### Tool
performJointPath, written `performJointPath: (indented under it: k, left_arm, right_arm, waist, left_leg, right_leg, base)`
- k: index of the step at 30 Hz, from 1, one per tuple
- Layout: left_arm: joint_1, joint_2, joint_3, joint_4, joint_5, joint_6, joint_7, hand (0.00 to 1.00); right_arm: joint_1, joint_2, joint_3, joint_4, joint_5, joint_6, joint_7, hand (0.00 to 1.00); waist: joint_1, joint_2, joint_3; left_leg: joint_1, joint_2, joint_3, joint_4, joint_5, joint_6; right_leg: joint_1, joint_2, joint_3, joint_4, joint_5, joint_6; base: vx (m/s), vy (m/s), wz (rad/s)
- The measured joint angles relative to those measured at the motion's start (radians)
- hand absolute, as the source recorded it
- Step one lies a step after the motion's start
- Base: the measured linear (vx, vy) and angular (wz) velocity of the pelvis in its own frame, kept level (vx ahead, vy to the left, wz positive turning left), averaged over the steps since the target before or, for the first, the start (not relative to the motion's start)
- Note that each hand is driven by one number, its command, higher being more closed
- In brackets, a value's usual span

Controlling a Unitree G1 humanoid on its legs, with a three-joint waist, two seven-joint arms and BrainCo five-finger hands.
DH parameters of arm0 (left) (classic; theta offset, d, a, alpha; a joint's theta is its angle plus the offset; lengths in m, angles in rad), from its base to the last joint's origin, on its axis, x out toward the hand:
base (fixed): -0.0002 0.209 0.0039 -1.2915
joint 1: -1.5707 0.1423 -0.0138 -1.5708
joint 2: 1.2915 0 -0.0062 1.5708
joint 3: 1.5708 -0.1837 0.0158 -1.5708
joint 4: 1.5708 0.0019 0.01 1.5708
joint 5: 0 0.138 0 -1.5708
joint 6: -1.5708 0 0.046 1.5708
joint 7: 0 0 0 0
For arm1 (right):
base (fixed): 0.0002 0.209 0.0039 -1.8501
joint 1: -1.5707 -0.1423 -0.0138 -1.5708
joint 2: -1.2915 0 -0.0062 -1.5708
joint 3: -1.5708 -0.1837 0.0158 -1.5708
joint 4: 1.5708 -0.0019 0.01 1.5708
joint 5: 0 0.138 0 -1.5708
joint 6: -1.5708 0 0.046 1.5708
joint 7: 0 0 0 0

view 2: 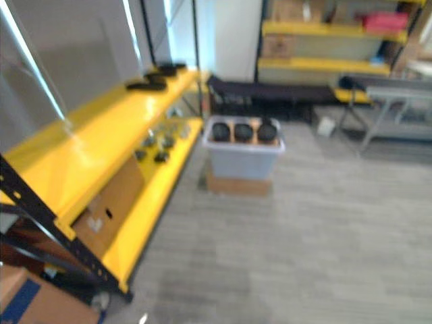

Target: Walk over and take plastic housings, then place them on the shelf

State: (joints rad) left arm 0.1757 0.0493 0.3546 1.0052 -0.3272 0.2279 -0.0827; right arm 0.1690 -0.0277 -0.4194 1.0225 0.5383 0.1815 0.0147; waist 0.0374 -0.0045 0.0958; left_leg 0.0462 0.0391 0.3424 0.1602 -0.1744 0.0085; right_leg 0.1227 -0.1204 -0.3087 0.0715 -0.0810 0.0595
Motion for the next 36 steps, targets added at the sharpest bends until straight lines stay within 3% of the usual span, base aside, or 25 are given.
performJointPath:
  k: [4,10,29,33,36]
  left_arm:
    - [0.001,-0.017,0.037,0.011,-0.012,-0.003,0.001,0.00]
    - [-0.005,-0.013,0.038,0.031,-0.013,-0.005,0.000,0.00]
    - [-0.014,-0.006,0.016,0.036,-0.008,-0.002,-0.008,0.00]
    - [-0.011,-0.006,0.016,0.032,-0.007,-0.002,-0.013,0.00]
    - [-0.014,0.005,0.009,0.032,-0.004,-0.001,-0.027,0.00]
  right_arm:
    - [0.017,0.013,-0.022,0.009,0.028,-0.026,0.005,0.00]
    - [0.021,0.020,-0.022,0.014,0.028,-0.025,0.004,0.00]
    - [0.007,0.017,-0.029,0.006,-0.009,-0.003,0.010,0.00]
    - [0.013,0.016,0.002,-0.005,-0.018,-0.025,0.012,0.00]
    - [0.010,0.021,0.031,-0.037,-0.007,-0.060,0.014,0.00]
  waist:
    - [0.003,0.003,0.004]
    - [0.003,-0.002,0.000]
    - [0.004,-0.002,0.030]
    - [0.005,-0.006,0.027]
    - [0.003,-0.017,0.028]
  left_leg:
    - [0.092,-0.032,0.028,-0.144,0.074,-0.006]
    - [0.165,-0.044,0.038,-0.240,0.127,-0.004]
    - [0.211,-0.050,0.076,-0.251,0.119,-0.014]
    - [0.196,-0.059,0.076,-0.250,0.113,-0.007]
    - [0.160,-0.081,0.076,-0.250,0.099,0.014]
  right_leg:
    - [0.043,-0.012,-0.023,-0.050,0.037,0.014]
    - [0.075,-0.003,-0.025,-0.059,0.050,0.027]
    - [0.109,-0.007,-0.025,-0.081,0.042,0.028]
    - [0.083,-0.019,-0.023,-0.058,0.035,0.031]
    - [-0.034,-0.065,-0.001,0.092,-0.028,0.044]
  base:
    - [0.09,0.047,-0.11]
    - [0.17,0.030,-0.03]
    - [-0.04,0.011,-0.05]
    - [-0.06,0.056,0.00]
    - [0.02,0.080,-0.07]
